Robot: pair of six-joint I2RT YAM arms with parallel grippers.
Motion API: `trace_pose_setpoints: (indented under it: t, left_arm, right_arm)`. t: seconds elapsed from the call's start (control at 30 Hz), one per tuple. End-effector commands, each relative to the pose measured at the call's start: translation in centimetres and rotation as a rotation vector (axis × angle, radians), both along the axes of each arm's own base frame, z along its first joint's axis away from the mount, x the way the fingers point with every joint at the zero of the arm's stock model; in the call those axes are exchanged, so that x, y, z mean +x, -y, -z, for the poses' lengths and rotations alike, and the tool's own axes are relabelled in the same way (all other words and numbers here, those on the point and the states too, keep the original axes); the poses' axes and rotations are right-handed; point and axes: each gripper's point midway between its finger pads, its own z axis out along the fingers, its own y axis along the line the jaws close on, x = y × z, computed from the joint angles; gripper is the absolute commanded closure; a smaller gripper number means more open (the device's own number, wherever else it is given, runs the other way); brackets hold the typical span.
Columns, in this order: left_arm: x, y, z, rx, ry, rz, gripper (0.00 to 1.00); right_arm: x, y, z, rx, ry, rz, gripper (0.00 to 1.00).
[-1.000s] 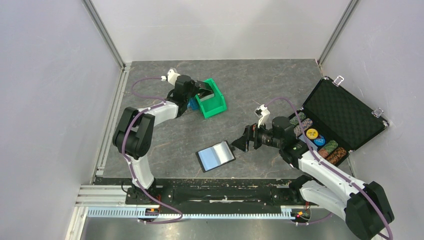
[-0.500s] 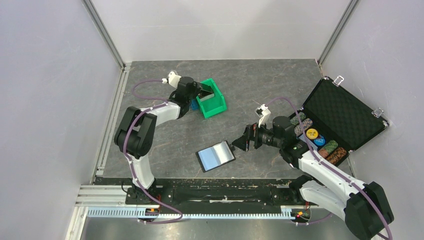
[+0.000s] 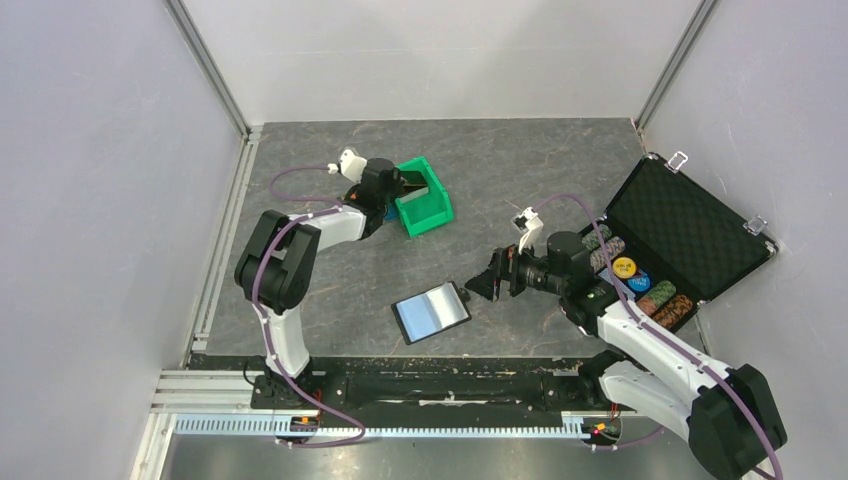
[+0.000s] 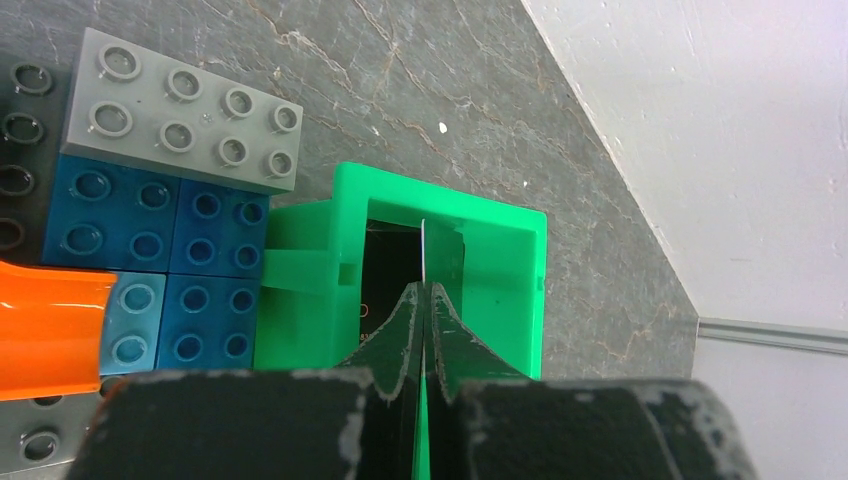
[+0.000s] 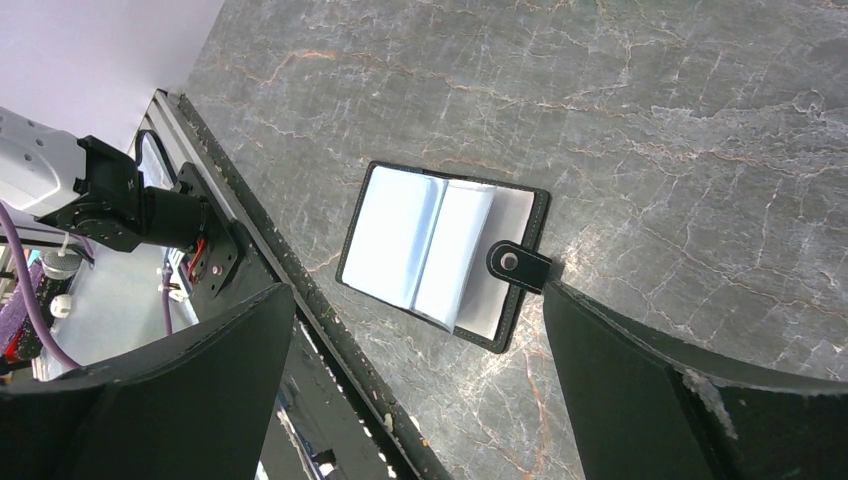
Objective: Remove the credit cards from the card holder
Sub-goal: Place the credit card in the storage box.
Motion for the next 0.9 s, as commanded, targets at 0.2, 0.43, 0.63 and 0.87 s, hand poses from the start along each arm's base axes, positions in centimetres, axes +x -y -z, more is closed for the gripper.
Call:
trace_pose_setpoints:
  t: [0.2, 0.43, 0.63, 0.87]
  left_arm:
    - [1.0, 0.0, -0.6, 0.022, 0.013, -0.037, 0.92]
    - [0.8, 0.1, -1.3, 0.053, -0.007, -0.011, 0.76]
    - [0.3, -0.2, -3.2, 0.104, -0.016, 0.008, 0.71]
    - [-1.2, -1.3, -6.0, 0.203, -0.061, 0.038, 0.62]
  right_arm:
    - [1.1, -0.5, -2.8, 0.047, 0.075, -0.015, 0.02]
    - [1.1, -0.3, -2.7, 0.05, 0.067, -0.013, 0.02]
    - [1.1, -0.3, -2.4, 0.048, 0.047, -0.016, 0.02]
    - [1.2, -0.3, -2.8, 0.034, 0.039, -0.028, 0.02]
